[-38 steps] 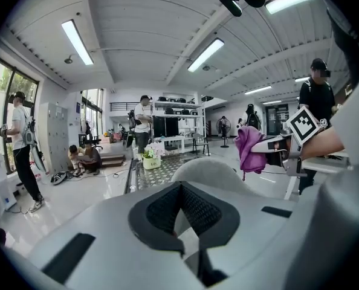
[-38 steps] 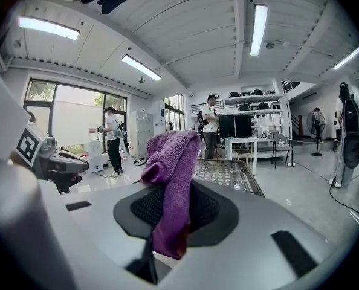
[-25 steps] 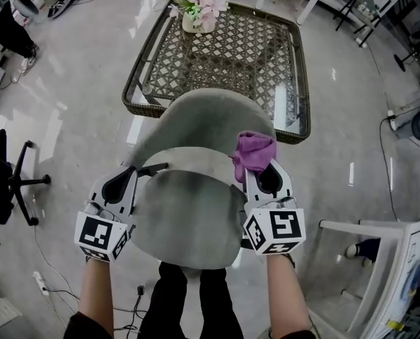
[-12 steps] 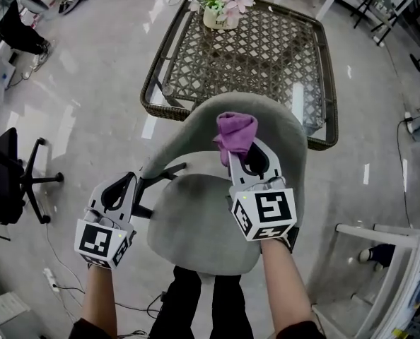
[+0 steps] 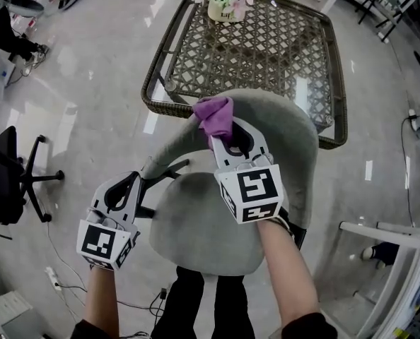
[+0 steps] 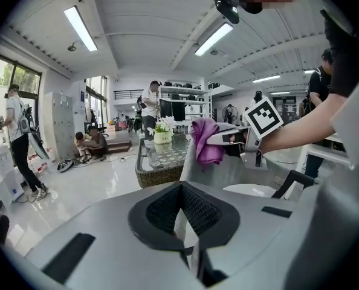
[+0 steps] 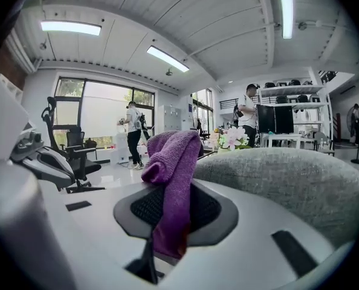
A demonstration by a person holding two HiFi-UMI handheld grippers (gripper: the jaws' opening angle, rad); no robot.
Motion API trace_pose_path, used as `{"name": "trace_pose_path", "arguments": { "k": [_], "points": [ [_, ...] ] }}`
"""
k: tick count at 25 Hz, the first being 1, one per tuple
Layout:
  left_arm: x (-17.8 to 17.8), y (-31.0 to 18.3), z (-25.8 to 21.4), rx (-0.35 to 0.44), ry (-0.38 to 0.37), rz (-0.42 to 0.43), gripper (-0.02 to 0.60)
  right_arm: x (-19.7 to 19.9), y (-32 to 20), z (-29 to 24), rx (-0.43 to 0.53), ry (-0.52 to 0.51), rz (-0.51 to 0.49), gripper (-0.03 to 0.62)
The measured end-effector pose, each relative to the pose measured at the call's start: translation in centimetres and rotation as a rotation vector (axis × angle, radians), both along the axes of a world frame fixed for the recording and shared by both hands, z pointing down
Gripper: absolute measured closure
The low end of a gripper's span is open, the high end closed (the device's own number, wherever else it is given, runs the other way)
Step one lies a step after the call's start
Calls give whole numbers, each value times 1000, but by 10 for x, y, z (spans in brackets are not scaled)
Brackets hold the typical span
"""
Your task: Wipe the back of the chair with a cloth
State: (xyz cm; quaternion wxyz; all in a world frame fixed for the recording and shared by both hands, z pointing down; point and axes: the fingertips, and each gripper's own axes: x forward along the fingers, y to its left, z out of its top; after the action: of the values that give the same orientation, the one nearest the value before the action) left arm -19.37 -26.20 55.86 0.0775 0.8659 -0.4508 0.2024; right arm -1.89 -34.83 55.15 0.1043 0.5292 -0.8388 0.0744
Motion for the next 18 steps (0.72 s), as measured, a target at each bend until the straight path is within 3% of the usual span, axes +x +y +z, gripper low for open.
{"name": "trace_pose_path", "arguments": {
  "k": [10, 18],
  "points": [
    [4, 4, 11, 2, -34, 41, 572, 90, 7, 3, -10, 58, 219, 500],
    [48, 6, 9, -11, 15, 100, 572, 164, 45, -3, -9, 94, 389, 500]
  ]
}}
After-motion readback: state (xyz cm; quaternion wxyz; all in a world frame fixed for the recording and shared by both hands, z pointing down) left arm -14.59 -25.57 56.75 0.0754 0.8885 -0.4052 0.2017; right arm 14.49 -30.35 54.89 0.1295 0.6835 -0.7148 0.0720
